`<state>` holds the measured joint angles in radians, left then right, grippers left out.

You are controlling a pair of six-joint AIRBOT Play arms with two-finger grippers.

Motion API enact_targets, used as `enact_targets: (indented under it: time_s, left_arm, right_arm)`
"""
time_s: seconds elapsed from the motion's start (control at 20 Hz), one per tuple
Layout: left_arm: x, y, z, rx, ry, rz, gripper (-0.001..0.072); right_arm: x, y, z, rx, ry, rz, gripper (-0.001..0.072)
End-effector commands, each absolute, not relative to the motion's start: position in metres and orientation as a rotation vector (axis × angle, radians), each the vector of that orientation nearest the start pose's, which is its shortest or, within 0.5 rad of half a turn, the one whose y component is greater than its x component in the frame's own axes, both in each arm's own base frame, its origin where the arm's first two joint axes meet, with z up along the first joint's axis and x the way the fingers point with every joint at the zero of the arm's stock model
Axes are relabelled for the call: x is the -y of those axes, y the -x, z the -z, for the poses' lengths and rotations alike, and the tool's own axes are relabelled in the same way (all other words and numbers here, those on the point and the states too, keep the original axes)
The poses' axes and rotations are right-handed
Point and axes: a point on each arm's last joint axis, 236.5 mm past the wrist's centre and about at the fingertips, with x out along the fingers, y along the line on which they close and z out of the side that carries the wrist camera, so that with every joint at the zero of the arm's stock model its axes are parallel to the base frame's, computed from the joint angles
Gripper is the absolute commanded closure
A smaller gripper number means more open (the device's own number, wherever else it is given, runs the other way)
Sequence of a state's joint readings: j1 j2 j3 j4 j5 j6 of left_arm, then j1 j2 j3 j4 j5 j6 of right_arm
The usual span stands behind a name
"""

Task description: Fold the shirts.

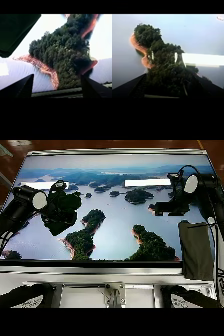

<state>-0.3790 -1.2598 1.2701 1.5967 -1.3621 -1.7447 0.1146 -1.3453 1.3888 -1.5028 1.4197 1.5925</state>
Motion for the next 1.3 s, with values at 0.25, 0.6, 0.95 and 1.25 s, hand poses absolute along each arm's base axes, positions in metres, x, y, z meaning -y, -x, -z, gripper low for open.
enact_targets:
  time_s: [0.25,0.6,0.95,1.25]
  left_arm:
    - [0.142,-0.371,-0.050,-1.201,-0.099,0.214,0.0033]
    - [0.117,-0.419,-0.068,-1.034,-0.175,0.163,0.0024]
    - [0.001,-0.455,0.005,-1.349,0.057,-0.038,-0.0013]
    - [-0.005,-0.471,0.070,-1.401,0.165,-0.042,-0.0013]
  right_arm:
    - [-0.074,-0.372,-0.049,-1.384,-0.027,-0.189,0.0028]
    - [-0.075,-0.377,-0.050,-1.365,-0.033,-0.190,0.0028]
    - [-0.076,-0.385,-0.052,-1.328,-0.050,-0.180,0.0028]
    - [-0.083,-0.391,-0.054,-1.301,-0.074,-0.197,0.0028]
